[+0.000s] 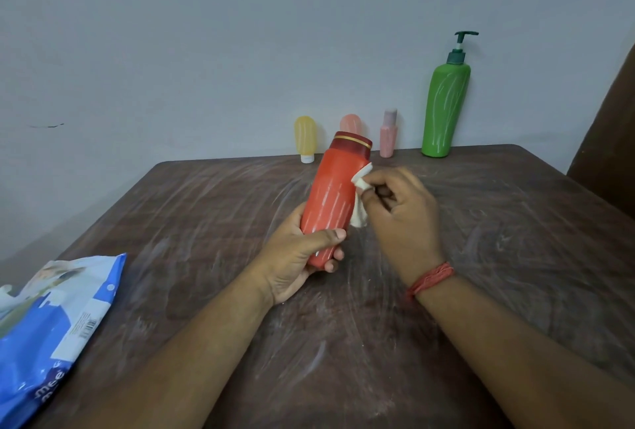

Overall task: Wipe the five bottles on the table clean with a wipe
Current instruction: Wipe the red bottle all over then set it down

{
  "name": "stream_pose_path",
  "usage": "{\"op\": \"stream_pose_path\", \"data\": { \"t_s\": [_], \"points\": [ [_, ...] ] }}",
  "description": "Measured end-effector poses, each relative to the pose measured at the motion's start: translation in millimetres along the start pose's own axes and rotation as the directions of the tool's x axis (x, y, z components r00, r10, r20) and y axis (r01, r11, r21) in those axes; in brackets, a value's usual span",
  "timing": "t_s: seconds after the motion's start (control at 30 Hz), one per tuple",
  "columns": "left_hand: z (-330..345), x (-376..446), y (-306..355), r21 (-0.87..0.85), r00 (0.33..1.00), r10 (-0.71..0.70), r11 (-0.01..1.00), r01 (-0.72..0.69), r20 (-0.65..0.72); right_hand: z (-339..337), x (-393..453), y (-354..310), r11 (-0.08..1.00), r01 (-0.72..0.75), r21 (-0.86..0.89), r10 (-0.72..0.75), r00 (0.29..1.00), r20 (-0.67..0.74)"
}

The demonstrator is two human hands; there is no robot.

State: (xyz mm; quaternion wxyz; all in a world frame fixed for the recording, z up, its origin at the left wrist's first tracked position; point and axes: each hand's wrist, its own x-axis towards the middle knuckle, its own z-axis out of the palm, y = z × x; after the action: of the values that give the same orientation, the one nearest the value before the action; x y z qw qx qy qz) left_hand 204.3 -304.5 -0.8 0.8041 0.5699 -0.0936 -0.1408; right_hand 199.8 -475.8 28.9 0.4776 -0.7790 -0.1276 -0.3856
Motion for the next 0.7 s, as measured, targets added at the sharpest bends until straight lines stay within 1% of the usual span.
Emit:
{"op": "stream_pose_path", "data": {
  "t_s": [0.03, 0.07, 0.13, 0.2, 0.23, 0.33, 0.37, 0.4, 0.43, 0.5, 0.53, 0.57, 0.63, 0.67, 0.7],
  "points": [
    [0.5, 0.1, -0.6, 0.02, 1.0, -0.005, 1.0, 0.005, 0.007, -1.5, 1.0, 0.2, 1.0, -0.013, 0.0, 0.013, 1.0, -0.022],
    [1.1, -0.1, -0.9, 0.033, 1.0, -0.006, 0.999, 0.006, 0.008, -2.5, -0.3, 0.4, 1.0, 0.0, -0.01, 0.0, 1.0, -0.012],
    [1.1, -0.2, 0.2, 0.023, 1.0, 0.014, 1.0, -0.014, -0.005, -2.3, -6.1, 1.0, 0.996, 0.077, -0.034, -0.073, 0.992, 0.101],
    [1.3, -0.5, 1.5, -0.001, 0.999, 0.036, 0.999, -0.036, -0.028, -0.2, -9.9, 1.5, 0.986, 0.154, -0.068, -0.134, 0.964, 0.228],
    [1.6, -0.7, 1.8, 0.003, 0.999, 0.042, 0.999, -0.042, -0.031, 0.5, -8.7, 2.3, 0.982, 0.171, -0.081, -0.147, 0.96, 0.238],
    [3.6, -2.2, 1.2, 0.075, 0.999, 0.038, 0.996, -0.039, 0.019, -1.3, 0.6, 4.7, 0.986, 0.115, -0.124, -0.102, 0.989, 0.106],
    [4.3, -2.9, 1.4, 0.099, 0.998, 0.038, 0.994, -0.042, 0.04, -2.4, 1.4, 4.8, 0.985, 0.1, -0.14, -0.088, 0.992, 0.087],
    [4.8, -3.4, 2.2, 0.107, 0.998, 0.041, 0.993, -0.046, 0.049, -2.9, -0.2, 4.4, 0.981, 0.115, -0.155, -0.099, 0.989, 0.107],
    [4.5, -3.2, 3.5, 0.094, 0.998, 0.046, 0.994, -0.05, 0.042, -2.6, -3.3, 3.4, 0.973, 0.165, -0.164, -0.138, 0.977, 0.164],
    [2.7, -1.6, 5.6, 0.029, 0.999, 0.052, 0.998, -0.052, 0.003, 0.3, -10.5, 0.9, 0.948, 0.282, -0.148, -0.224, 0.921, 0.319],
    [1.9, -1.1, 6.3, 0.002, 0.999, 0.049, 0.999, -0.049, -0.015, 2.1, -11.6, 0.0, 0.943, 0.304, -0.139, -0.236, 0.9, 0.367],
    [1.4, -0.7, 6.5, -0.007, 0.999, 0.041, 0.999, -0.042, -0.026, 3.0, -9.9, -0.8, 0.949, 0.286, -0.135, -0.219, 0.902, 0.372],
    [2.6, -1.6, 6.2, 0.018, 0.999, 0.029, 0.999, -0.028, -0.021, 2.1, -3.3, -2.1, 0.974, 0.19, -0.12, -0.15, 0.948, 0.28],
    [4.0, -2.2, 5.7, 0.033, 1.0, 0.028, 0.999, -0.028, -0.014, 0.9, -1.7, -1.9, 0.982, 0.158, -0.107, -0.129, 0.963, 0.238],
    [4.8, -2.6, 5.3, 0.04, 0.999, 0.034, 0.999, -0.034, -0.014, -0.2, -2.4, -1.8, 0.984, 0.148, -0.101, -0.121, 0.965, 0.232]
  ]
}}
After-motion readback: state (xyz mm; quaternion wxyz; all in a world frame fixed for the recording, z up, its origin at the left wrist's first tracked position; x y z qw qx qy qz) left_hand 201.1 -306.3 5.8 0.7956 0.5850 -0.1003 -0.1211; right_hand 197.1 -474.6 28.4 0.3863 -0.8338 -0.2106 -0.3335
